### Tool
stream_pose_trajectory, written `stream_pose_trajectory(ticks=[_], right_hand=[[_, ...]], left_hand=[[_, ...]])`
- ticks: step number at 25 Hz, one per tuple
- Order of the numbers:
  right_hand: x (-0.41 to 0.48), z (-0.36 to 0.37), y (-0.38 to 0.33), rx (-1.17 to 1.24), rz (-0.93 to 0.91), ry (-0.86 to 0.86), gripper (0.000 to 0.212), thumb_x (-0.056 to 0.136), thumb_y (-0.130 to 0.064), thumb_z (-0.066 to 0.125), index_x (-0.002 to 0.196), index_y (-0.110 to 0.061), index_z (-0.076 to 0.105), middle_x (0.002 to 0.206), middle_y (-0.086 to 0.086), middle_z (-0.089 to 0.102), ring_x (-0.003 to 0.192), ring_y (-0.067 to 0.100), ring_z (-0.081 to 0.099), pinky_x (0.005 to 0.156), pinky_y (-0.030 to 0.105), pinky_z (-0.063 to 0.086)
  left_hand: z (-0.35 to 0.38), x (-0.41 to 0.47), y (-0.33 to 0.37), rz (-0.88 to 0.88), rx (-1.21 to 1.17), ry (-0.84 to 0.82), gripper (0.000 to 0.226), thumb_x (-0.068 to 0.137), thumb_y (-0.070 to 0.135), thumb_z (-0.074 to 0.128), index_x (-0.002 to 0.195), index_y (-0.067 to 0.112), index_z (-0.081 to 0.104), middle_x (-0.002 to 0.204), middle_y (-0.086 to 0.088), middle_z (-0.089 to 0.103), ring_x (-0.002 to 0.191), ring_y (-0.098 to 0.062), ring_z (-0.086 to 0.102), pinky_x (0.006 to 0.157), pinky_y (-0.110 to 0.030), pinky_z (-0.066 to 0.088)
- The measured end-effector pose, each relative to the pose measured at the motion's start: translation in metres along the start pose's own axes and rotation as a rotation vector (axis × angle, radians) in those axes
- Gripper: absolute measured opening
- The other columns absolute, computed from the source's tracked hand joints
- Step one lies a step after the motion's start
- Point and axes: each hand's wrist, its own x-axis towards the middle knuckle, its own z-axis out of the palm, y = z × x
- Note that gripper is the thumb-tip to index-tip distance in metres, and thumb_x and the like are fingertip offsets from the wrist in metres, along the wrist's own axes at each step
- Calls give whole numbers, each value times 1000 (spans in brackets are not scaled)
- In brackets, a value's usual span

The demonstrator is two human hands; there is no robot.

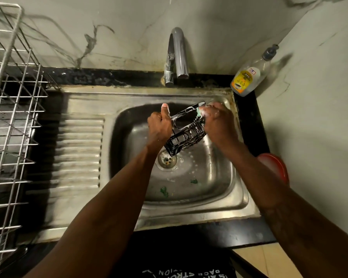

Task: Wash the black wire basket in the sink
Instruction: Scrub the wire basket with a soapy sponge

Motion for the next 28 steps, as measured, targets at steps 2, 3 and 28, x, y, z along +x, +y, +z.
stream_pose_trajectory(ticks=[2,3,28], right_hand=[[-27,15,-30,30,-42,-25,33,88,7,55,114,-3,72,103,16,70,96,28,65,80,32,55],[-43,24,-46,64,-100,-35,33,89,5,54,116,-3,72,105,15,70,99,26,64,84,34,56],[-46,34,-55,222,-244,8,30,87,3,53,104,-3,77,98,11,72,88,22,66,85,34,55]], left_hand=[[0,1,1,-44,8,6,59,105,45,38,55,13,44,60,2,47,52,-3,42,45,-19,30],[0,0,-1,-47,-4,10,60,104,46,39,55,14,45,60,2,48,51,-2,44,46,-20,30],[-1,8,-5,-46,-98,-86,53,104,34,47,55,15,44,53,3,43,42,-1,36,43,-21,32]])
